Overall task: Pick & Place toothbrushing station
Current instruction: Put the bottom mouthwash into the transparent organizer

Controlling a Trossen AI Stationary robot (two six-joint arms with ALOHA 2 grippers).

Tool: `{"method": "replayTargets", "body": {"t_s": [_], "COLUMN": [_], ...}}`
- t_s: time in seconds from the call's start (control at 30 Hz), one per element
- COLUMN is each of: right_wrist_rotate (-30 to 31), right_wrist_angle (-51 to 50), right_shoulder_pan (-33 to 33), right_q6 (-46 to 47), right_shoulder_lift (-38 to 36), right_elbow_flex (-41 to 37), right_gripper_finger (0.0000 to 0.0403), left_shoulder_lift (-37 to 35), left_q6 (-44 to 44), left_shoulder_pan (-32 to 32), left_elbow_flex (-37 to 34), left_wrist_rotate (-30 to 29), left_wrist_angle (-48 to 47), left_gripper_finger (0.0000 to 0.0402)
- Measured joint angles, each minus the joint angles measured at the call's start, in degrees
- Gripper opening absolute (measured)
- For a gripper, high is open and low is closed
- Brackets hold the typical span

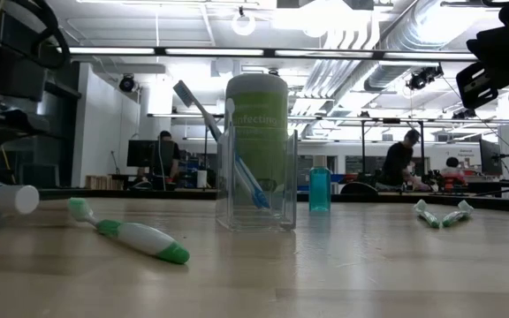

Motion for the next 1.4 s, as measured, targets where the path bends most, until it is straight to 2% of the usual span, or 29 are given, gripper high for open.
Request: {"method": "replayTargets", "body": {"t_s": [0.87,1.4], "right_wrist_rotate": [-0.01,-0.01], "right_wrist_angle": [0.01,0.02], "right_shoulder_pan": [-0.01,-0.01], "right_q6": [0.01,0.02], "right_shoulder_lift": [0.0,0.01], "right_elbow_flex": [0.01,0.02], "right_gripper_finger": [0.0036,0.0036], "left_shoulder_lift": [-0.03,-0.04], "left_q6": [0.11,1.03], "left_shoulder_pan": [-1.29,-1.29], "left_elbow_flex": [0.04,0.04], "left_wrist_rotate": [-1.27,-2.87], "left_wrist_angle": [3.02,8.18], "left_gripper_finger": [0.0101,0.0101]}}
